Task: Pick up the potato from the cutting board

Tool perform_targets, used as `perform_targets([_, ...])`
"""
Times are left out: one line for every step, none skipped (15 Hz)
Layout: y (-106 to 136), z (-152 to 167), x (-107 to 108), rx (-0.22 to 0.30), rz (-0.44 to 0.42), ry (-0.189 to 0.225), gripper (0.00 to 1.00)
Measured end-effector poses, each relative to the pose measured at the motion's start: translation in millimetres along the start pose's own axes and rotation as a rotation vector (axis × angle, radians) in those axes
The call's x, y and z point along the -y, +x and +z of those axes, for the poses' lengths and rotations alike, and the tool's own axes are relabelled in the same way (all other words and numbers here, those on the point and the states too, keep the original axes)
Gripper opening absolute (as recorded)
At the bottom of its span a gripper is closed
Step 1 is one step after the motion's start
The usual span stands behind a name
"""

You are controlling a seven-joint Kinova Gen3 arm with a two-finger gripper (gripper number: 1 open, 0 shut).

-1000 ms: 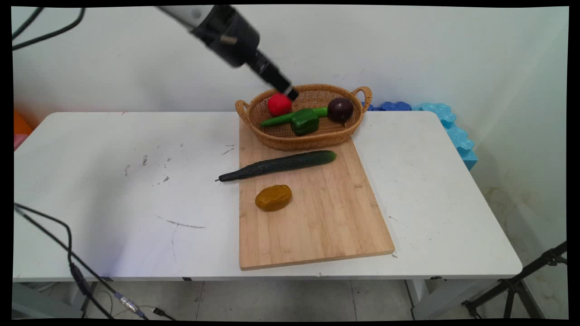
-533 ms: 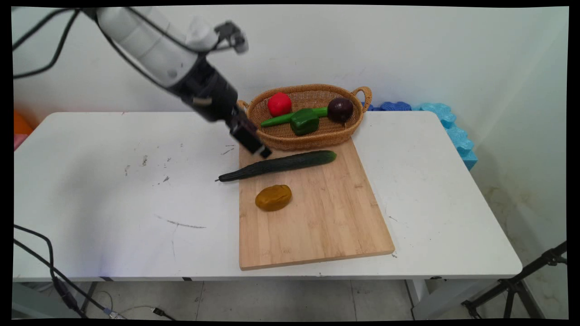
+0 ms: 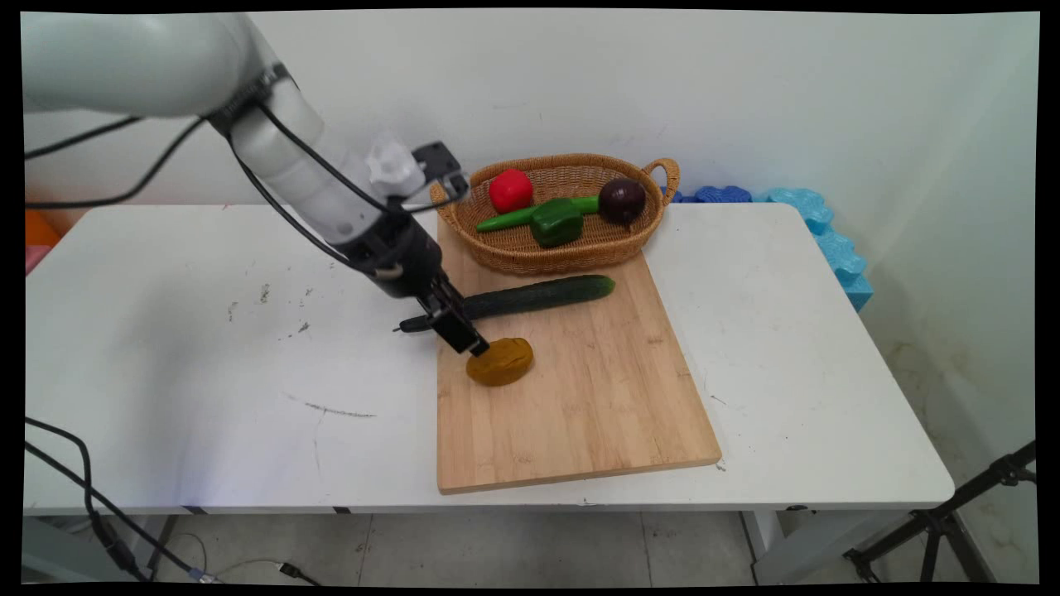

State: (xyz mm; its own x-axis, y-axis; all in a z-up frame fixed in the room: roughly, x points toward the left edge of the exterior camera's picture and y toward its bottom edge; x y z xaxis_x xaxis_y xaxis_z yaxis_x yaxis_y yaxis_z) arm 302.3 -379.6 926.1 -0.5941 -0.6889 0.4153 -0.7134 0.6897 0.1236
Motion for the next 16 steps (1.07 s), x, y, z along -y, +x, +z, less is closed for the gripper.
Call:
perform_targets([0,5,0,0.003,-0.002,0.005,1.0])
perform_targets([0,13,0,0.007,-0.005,0.011,1.0])
perform_targets([-1,22,0,0.011,-0.009,0.018,1.0])
perform_targets([-1,30,1,0.013,-0.012,0.024,1.0])
perform_targets([0,36,1,0.014,-0.014,0.028,1.0])
perform_targets([0,43,1,0.016,-0.016,0.032,1.0])
perform_targets([0,49,1,0.017,-0.018,0.036,1.0])
perform_targets([0,53,1,0.018,-0.019,0.04,1.0])
perform_targets([0,56,1,0.018,-0.02,0.042,1.0])
perform_targets([0,60,1,0.019,-0.021,0.045,1.0])
perform_targets([0,65,1,0.019,-0.022,0.048,1.0])
perform_targets([1,69,1,0.019,-0.023,0.051,1.0])
perform_targets([1,72,1,0.019,-0.025,0.053,1.0])
perform_targets([1,75,1,0.019,-0.026,0.055,1.0])
perform_targets([2,78,1,0.019,-0.028,0.056,1.0])
perform_targets([2,80,1,0.018,-0.029,0.057,0.0])
